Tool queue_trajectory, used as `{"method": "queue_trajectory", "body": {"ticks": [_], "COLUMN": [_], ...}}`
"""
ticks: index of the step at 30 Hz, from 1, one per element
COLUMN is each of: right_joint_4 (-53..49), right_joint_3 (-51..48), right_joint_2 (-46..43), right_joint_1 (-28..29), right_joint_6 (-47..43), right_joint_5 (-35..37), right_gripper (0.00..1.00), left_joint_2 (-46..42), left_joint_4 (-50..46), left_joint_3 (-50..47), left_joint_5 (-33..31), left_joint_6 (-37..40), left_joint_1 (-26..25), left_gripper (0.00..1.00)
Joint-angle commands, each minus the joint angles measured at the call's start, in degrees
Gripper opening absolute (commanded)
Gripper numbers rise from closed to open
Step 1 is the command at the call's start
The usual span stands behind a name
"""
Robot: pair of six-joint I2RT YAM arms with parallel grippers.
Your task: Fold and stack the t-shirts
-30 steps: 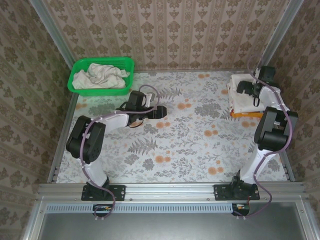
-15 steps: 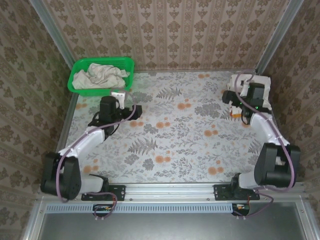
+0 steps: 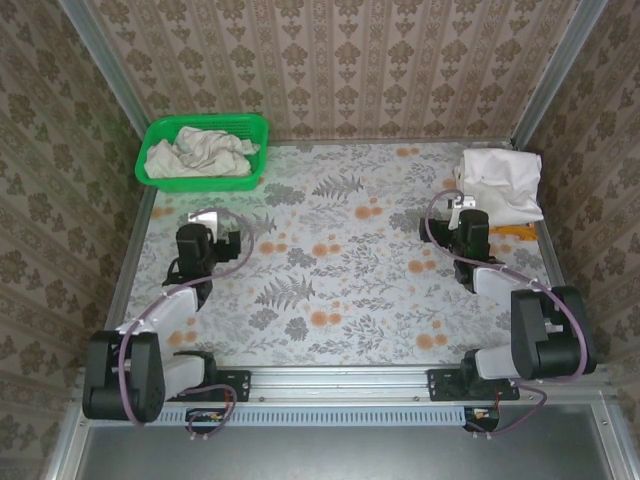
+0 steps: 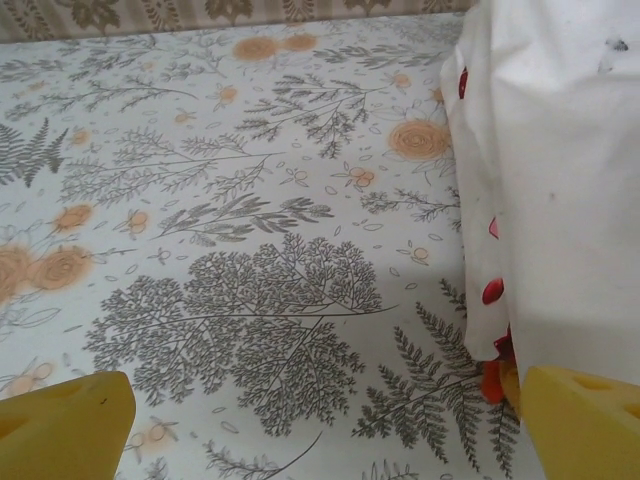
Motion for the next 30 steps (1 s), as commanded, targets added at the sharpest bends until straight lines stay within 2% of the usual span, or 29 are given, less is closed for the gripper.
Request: {"method": "queue_trajectory", "body": {"ticks": [1,4,5,7,9,11,13,16,17,30], "right_joint_4": [14.3,24.1,20.8,22.5,20.5,20.0,20.1,20.2,20.2,20.2], "right_joint_3": [-3.7,-6.6,-6.1,-6.3,-5.6,-5.5,-5.4,-5.4,-5.4,-5.4], "right_joint_2": [4.3,8.2,6.9,7.7,7.5,7.3,7.4,7.5,7.4,7.4], "right_joint_1": [0.4,0.4,0.4,0.4,0.5,0.4,0.5,0.4,0.5,0.5], "right_joint_6": [-1.7,-1.4,-1.1,-1.6,-2.0,-2.0,-2.0,-2.0,-2.0,-2.0], "right_joint_5": [1.3,2.6,2.7,1.9,0.8,0.8,0.8,0.8,0.8,0.8], "right_gripper": [1.0,1.0,1.0,1.0,1.0,1.0,1.0,1.0,1.0,1.0], "left_joint_2": [4.1,8.0,9.3,13.2,15.3,17.2,18.8,20.1,19.8,19.9], "left_joint_4": [14.3,19.7,19.7,25.3,24.8,23.4,23.1,28.5,27.2,27.7], "left_joint_3": [-3.4,-3.2,-2.4,-2.8,-1.6,0.2,0.9,-1.3,-1.1,-1.1], "left_joint_5": [3.0,6.0,8.0,12.8,14.5,12.7,8.0,6.0,5.4,5.3], "left_joint_6": [1.4,1.3,-1.1,-3.4,-2.0,-0.1,2.3,1.6,1.6,1.8], "left_joint_1": [4.0,6.2,7.9,10.4,9.9,7.9,4.6,4.6,4.3,4.1], "left_gripper": [1.0,1.0,1.0,1.0,1.0,1.0,1.0,1.0,1.0,1.0]}}
